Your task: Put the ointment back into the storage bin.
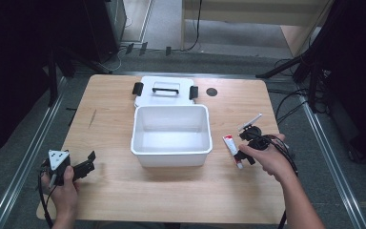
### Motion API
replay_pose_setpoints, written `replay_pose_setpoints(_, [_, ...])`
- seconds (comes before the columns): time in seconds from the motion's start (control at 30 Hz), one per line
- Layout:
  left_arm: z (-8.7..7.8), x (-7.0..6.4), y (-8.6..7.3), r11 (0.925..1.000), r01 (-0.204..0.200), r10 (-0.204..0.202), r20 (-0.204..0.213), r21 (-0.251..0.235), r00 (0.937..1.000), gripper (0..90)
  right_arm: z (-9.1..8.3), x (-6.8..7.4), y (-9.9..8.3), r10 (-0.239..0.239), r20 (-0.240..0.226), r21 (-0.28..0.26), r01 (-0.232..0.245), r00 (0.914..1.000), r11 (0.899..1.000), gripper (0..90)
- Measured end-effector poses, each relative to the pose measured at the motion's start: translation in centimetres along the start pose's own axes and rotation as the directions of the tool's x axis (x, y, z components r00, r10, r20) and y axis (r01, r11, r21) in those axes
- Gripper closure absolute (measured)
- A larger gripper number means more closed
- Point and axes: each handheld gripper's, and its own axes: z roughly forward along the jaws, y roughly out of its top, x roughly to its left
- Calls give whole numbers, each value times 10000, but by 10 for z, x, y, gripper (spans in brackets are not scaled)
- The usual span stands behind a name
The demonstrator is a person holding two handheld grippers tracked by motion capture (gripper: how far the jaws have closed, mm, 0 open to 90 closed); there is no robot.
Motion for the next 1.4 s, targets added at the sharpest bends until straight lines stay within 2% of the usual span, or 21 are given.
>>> replay_pose_setpoints(0.17, [0,0,0,10000,3,-3,1,29,10000,64,2,3,10,-156,100,440,152,9998,9989,143])
replay_pose_setpoints(0.33, [0,1,0,10000,20,-20,17,38,10000,64,5,9,21,-303,214,884,283,9993,9957,224])
replay_pose_setpoints(0.47, [0,1,0,10000,57,-57,36,20,10000,64,9,12,28,-409,26,1014,404,9992,9940,309])
replay_pose_setpoints(0.7, [1,1,0,10000,87,-87,39,29,10000,64,15,12,37,-154,-93,1395,165,9998,9901,451])
replay_pose_setpoints(0.9, [1,1,0,10000,92,-92,32,25,10000,64,19,10,39,1,-351,1723,59,9994,9850,537])
replay_pose_setpoints(1.0, [1,1,0,10000,93,-94,40,29,9999,64,21,11,40,29,-436,1991,59,9990,9800,548])
replay_pose_setpoints(1.13, [1,1,0,9999,101,-101,42,17,9999,65,23,13,39,-261,-645,2146,394,9976,9759,577])
replay_pose_setpoints(1.27, [1,1,0,9999,100,-100,48,16,9999,64,25,14,38,-540,-690,2391,691,9962,9685,650])
replay_pose_setpoints(1.4, [1,2,1,9999,104,-104,55,42,9999,64,29,15,38,-1009,-815,2414,1179,9916,9632,692])
